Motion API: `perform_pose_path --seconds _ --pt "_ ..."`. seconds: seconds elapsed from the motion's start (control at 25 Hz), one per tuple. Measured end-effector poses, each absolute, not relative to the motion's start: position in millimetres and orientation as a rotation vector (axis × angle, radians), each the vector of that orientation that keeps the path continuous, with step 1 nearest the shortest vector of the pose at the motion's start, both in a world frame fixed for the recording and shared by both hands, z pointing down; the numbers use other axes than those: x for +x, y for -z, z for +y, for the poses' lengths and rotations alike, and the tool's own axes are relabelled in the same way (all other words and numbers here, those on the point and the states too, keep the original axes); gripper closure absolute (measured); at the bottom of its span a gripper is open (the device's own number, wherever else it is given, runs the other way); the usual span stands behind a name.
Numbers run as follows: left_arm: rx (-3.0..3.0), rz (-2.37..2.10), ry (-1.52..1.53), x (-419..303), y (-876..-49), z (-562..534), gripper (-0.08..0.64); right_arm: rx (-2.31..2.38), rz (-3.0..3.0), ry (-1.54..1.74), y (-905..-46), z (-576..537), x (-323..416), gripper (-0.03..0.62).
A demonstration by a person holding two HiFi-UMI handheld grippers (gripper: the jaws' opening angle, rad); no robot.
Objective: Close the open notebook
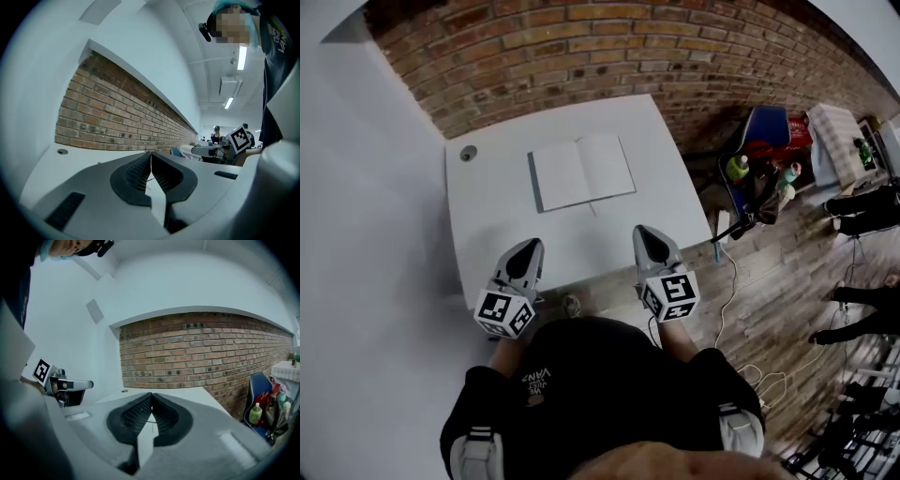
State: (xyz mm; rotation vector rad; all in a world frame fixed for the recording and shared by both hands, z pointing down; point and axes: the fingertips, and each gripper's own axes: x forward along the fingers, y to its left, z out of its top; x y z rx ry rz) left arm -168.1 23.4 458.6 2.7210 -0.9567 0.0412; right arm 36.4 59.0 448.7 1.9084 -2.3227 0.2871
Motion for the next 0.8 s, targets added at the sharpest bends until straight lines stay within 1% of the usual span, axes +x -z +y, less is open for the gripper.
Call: perform_pose_path --seconds 0.32,0.8 --pt "2.752 -0.859 -0.045 -170 -465 -22 0.548 1.994 -2.239 -0.301 -456 30 32 0.594" --pt "2.745 -0.805 -0.046 -168 -475 -50 0.548 2.014 -2.191 -0.322 -464 5 30 0.594"
